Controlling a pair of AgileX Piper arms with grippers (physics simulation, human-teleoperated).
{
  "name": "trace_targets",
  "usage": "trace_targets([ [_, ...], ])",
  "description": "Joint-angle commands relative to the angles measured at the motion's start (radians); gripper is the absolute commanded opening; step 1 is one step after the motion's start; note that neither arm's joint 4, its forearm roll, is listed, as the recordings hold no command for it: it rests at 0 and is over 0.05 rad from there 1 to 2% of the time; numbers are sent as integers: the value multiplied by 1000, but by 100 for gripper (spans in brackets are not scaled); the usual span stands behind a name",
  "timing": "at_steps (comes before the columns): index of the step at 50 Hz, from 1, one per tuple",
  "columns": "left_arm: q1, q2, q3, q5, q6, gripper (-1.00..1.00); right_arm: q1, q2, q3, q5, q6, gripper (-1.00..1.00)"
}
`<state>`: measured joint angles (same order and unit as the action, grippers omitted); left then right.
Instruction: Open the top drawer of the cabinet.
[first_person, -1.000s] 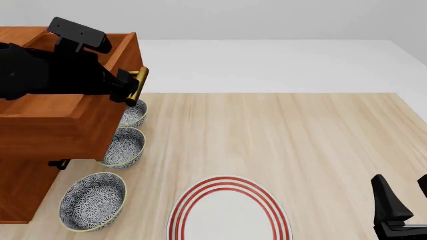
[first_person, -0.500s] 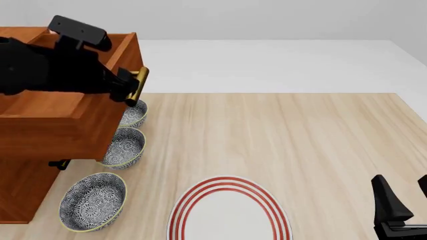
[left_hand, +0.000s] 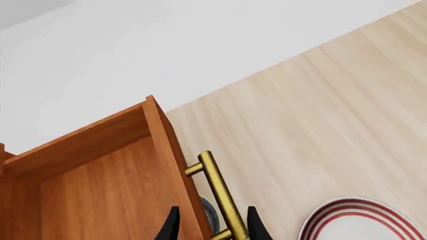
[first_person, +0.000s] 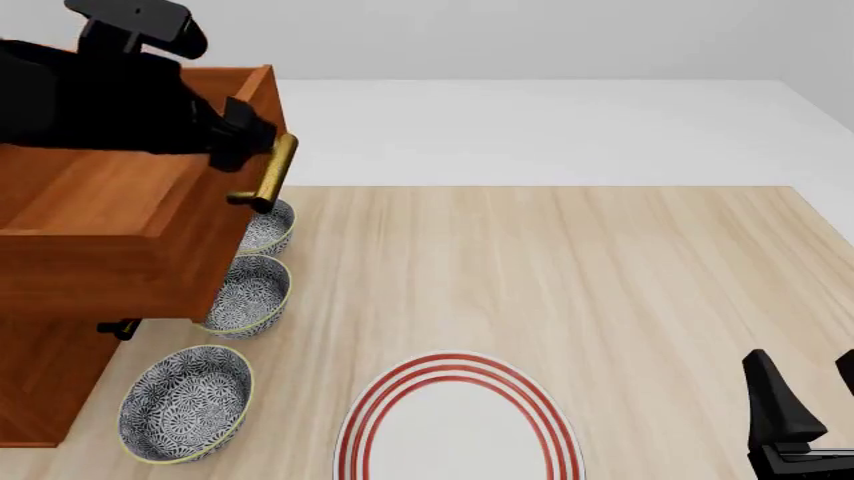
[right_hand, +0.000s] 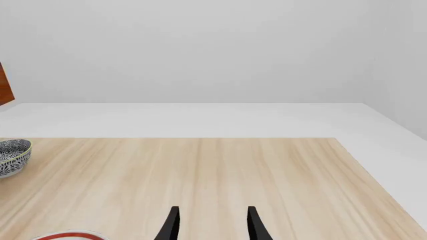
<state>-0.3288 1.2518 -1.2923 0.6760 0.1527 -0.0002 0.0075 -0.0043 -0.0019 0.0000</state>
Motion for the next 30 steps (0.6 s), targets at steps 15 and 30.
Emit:
trace_targets([
  [15,-16,-34,-57,36,9,100,0,0,0,0,0,100],
  [30,-26,-66,-86,64,-1,100,0,0,0,0,0,100],
])
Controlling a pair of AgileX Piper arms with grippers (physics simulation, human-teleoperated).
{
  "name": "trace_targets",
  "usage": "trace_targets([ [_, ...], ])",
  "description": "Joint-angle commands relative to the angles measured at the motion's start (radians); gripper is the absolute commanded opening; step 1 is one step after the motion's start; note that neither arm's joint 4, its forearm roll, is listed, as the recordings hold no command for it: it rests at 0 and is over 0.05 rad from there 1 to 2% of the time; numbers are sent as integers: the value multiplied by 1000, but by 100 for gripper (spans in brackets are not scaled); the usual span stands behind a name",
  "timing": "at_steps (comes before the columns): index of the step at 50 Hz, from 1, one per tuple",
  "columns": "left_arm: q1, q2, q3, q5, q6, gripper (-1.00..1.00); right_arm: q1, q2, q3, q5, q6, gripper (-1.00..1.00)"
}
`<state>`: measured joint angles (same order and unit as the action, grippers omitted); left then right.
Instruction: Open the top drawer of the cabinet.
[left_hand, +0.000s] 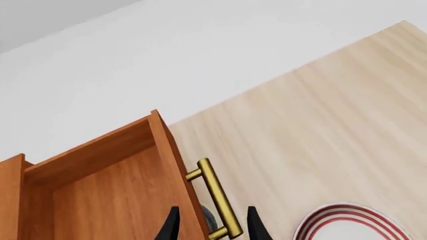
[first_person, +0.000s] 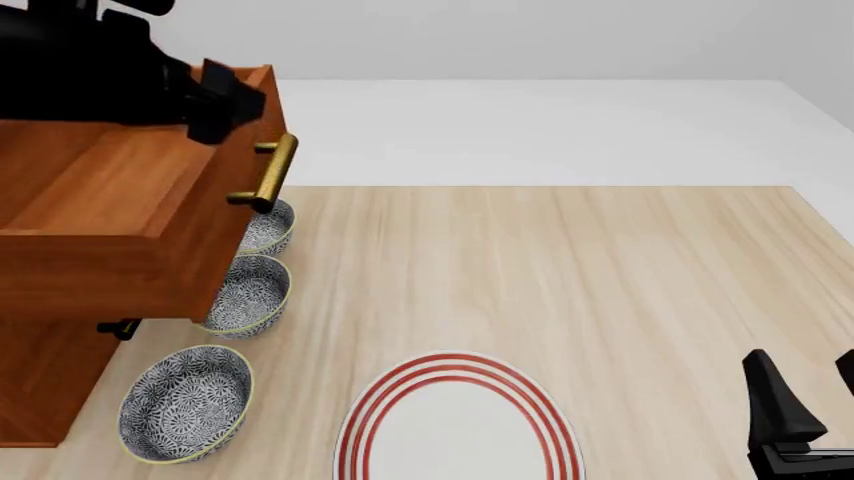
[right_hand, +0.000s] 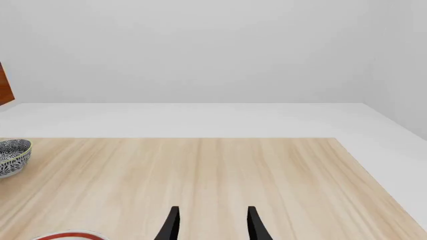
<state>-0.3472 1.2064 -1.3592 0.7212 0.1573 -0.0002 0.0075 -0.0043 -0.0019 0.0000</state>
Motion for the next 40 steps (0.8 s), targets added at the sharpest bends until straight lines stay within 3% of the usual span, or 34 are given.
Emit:
trace_targets([
  [1,-7,-23,-20,20,-5,100,0,0,0,0,0,100],
  [40,-50,-109,-46,71,-4,100,0,0,0,0,0,100],
])
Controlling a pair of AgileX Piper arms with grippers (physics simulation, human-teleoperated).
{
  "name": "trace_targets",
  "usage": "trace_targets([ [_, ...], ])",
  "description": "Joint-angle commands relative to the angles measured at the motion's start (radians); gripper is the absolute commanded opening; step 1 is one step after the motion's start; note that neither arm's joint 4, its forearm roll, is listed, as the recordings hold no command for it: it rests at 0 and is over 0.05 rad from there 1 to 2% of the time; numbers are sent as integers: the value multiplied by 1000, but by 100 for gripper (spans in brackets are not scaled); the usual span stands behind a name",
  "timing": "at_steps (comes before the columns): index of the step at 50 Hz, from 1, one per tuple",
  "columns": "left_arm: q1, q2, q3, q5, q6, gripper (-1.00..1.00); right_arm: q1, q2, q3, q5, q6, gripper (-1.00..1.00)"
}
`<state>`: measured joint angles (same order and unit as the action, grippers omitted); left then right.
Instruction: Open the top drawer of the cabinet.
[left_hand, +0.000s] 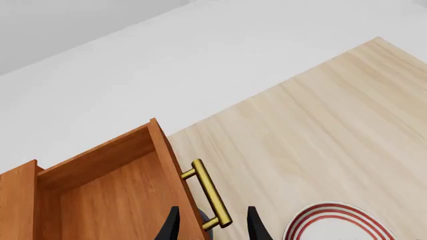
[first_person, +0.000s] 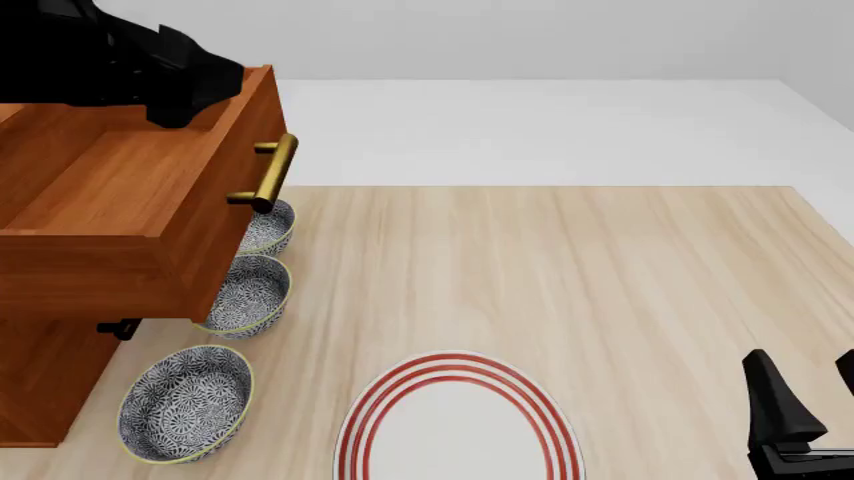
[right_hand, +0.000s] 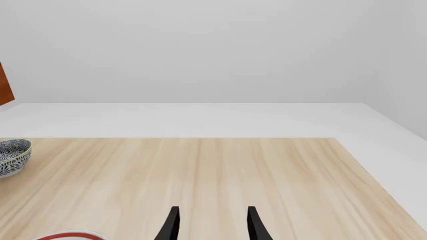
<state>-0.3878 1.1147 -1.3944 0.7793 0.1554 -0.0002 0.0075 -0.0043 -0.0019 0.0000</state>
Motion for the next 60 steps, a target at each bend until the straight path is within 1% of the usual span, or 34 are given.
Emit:
trace_targets([
  [1,-13,-21,-9,13,-2,100,0,0,0,0,0,100],
  [12,-36,-45,-10,25,-1,100,0,0,0,0,0,100],
  [31,-71,-74,-27,51,-20,100,0,0,0,0,0,100],
  [39,-90,-82,-12,49,-28,100,0,0,0,0,0,100],
  [50,-80,-87,-22,51,-30,100,0,0,0,0,0,100],
  [60,-82,-97,-13,52,-29,100,0,0,0,0,0,100],
])
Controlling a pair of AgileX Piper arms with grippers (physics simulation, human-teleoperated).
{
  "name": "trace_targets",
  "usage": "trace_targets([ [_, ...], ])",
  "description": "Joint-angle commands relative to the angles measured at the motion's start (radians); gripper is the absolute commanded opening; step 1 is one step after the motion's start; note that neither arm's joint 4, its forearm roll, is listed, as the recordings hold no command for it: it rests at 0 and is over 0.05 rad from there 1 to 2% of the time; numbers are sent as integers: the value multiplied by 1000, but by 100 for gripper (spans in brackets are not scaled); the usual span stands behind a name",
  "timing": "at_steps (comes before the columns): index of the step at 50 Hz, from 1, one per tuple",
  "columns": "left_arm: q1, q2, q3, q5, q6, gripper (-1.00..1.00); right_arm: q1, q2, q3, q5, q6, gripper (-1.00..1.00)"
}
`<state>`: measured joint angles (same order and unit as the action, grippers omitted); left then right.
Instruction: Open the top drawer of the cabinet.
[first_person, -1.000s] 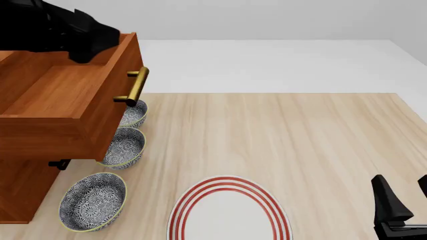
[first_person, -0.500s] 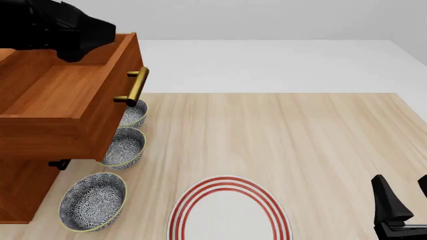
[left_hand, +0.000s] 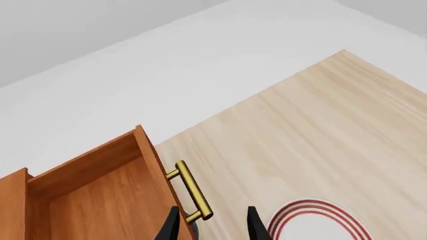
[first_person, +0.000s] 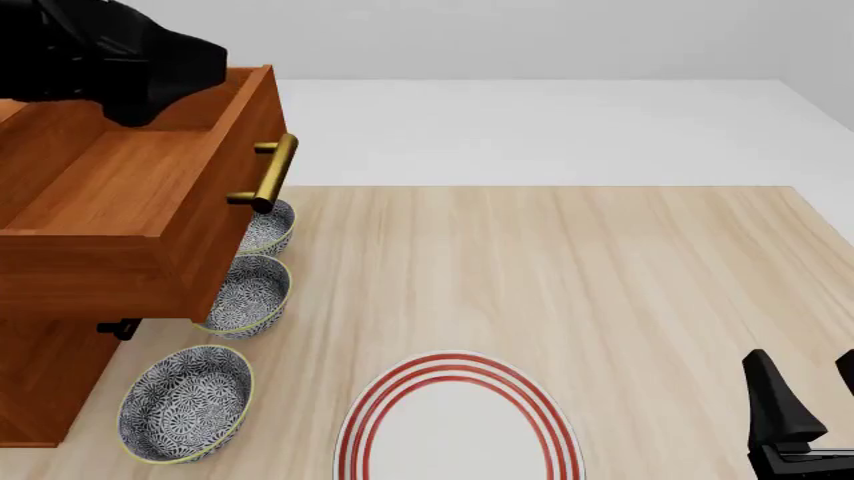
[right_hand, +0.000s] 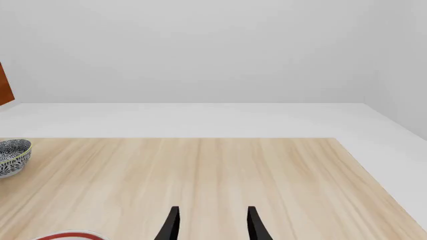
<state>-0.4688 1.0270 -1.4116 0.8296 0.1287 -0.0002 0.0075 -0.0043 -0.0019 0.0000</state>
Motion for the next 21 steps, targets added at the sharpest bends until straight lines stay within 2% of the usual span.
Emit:
trace_targets([
  [1,0,-9,5,1,-2,100,0,0,0,0,0,100],
  [21,11,-20,9,-2,-1,100,0,0,0,0,0,100],
])
